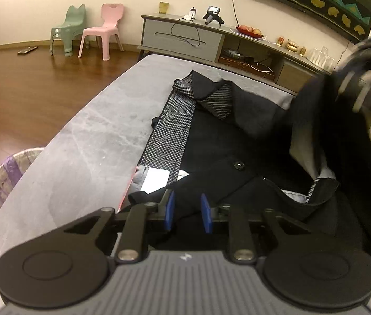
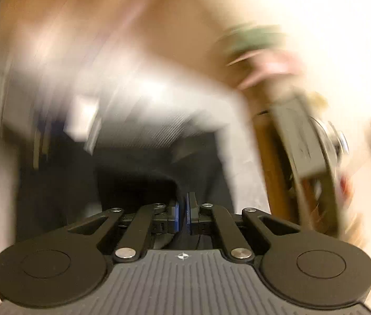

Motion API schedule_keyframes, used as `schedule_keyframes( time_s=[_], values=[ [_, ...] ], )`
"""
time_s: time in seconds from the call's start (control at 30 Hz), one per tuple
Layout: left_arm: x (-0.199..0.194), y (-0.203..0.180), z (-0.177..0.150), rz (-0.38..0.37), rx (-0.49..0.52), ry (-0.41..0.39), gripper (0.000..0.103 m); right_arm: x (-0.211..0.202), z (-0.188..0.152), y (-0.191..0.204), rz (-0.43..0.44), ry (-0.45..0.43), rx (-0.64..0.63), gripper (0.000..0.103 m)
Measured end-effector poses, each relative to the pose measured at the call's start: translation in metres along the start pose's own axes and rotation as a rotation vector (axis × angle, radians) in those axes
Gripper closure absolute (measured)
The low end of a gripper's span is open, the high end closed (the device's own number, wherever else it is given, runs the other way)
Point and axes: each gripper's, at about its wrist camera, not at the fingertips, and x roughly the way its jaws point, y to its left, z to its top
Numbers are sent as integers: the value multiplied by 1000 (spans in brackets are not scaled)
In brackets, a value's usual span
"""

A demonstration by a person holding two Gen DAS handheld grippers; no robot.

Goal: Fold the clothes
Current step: 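Grasp the black mesh-panelled garment with the right gripper while the left gripper grasps it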

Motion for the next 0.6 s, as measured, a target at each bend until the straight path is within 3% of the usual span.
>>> schedule_keyframes(
  time_s=[0.07,0.1,0.2,0.27,0.33,0.43,0.6],
  values=[
    [-2,2,0,-4,-11,1,80,-7,1,-15,9,-39,156,99],
    [-3,3,1,-8,-19,2,80,-2,-14,-15,11,-13,203,99],
    [-9,6,1,-6,-30,-3,80,10,-39,-8,55,74,217,92],
    [-12,8,-1,-5,-39,-4,80,9,-45,-10,81,88,251,78],
    [-15,8,-2,-4,-48,-4,80,-1,-39,-15,81,68,262,57],
    [-16,9,-2,-7,-61,-3,80,-4,-18,-7,42,47,152,48],
    [-18,9,1,21,-68,-3,80,-3,14,32,-25,17,-195,23]
  ],
)
